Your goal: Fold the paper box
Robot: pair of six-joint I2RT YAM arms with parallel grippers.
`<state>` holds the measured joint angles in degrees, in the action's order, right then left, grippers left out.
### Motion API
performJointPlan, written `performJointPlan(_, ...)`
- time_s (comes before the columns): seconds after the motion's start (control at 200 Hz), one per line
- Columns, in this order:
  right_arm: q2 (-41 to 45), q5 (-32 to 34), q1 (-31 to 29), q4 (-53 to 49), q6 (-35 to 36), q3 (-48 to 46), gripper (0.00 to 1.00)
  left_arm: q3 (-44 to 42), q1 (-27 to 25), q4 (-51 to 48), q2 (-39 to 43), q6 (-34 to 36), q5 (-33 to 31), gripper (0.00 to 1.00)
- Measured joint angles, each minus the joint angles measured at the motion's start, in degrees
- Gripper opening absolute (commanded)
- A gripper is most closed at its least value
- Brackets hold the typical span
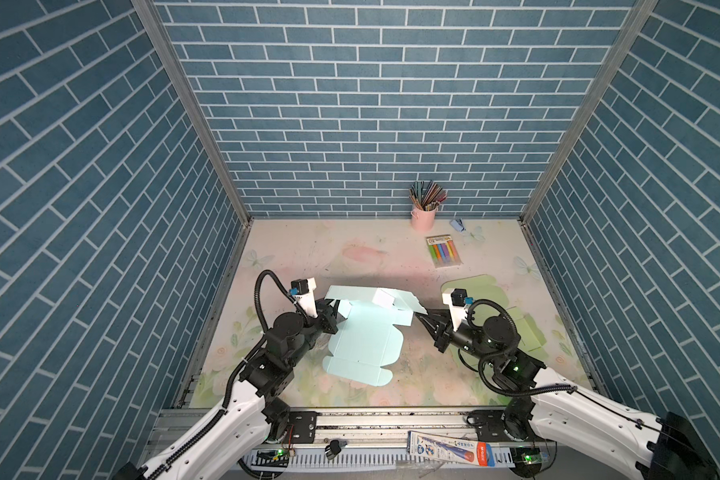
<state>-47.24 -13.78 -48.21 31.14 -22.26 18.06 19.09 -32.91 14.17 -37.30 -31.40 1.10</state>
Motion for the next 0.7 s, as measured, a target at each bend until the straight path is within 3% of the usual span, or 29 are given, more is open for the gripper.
performJointPlan(0.37, -4.2, -6.1, -1.9, 7.6, 0.0, 2.2, 0.10, -1.3, 0.0, 3.3, -2.6, -2.4, 2.8, 0.00)
performJointPlan(0.7, -2.1, -4.2, -1.9, 10.1, -2.0, -1.3, 0.12, -2.1, 0.2, 3.7, -0.2, -3.7, 2.8, 0.00)
